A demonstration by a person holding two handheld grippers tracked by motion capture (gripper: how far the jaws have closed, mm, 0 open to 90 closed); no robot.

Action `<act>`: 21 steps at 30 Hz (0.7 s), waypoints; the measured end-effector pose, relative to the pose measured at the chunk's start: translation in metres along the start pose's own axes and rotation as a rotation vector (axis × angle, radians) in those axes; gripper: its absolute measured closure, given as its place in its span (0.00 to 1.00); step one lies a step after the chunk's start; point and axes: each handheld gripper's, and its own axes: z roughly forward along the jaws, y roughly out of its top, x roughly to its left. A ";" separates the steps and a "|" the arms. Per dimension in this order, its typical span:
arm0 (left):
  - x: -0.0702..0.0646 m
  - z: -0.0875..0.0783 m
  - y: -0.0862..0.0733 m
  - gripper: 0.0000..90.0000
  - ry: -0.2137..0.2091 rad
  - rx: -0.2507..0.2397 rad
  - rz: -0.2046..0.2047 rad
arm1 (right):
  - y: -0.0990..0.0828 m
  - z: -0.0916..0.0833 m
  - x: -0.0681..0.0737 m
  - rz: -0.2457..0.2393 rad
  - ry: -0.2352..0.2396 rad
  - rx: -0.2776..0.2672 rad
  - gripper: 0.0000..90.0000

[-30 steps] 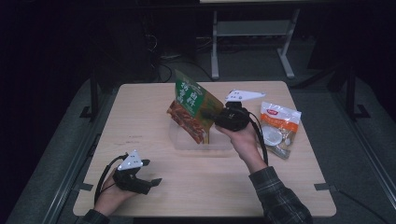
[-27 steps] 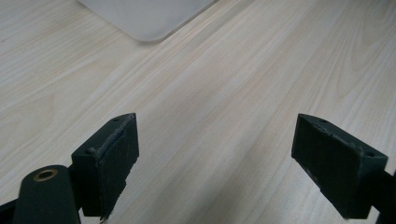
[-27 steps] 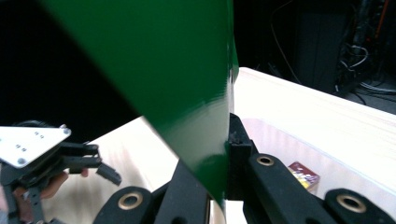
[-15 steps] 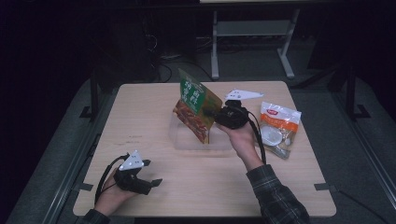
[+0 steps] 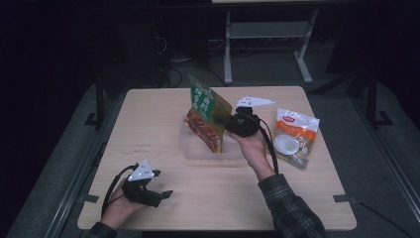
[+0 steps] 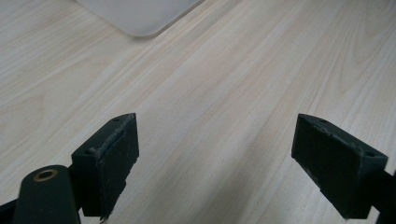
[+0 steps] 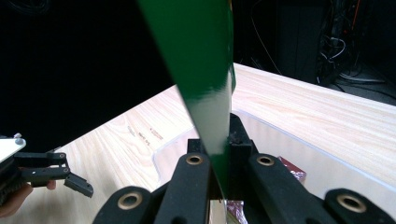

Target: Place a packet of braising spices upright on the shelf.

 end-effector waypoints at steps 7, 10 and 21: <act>0.000 0.001 0.000 0.16 -0.005 0.009 0.007 | -0.002 0.012 0.001 -0.012 -0.005 0.016 0.99; 0.000 0.002 0.000 0.16 -0.006 0.004 0.000 | -0.003 0.017 0.001 -0.017 -0.006 0.026 0.99; -0.001 0.004 0.000 0.16 -0.011 0.014 0.012 | -0.008 0.025 0.000 -0.029 0.001 0.042 0.99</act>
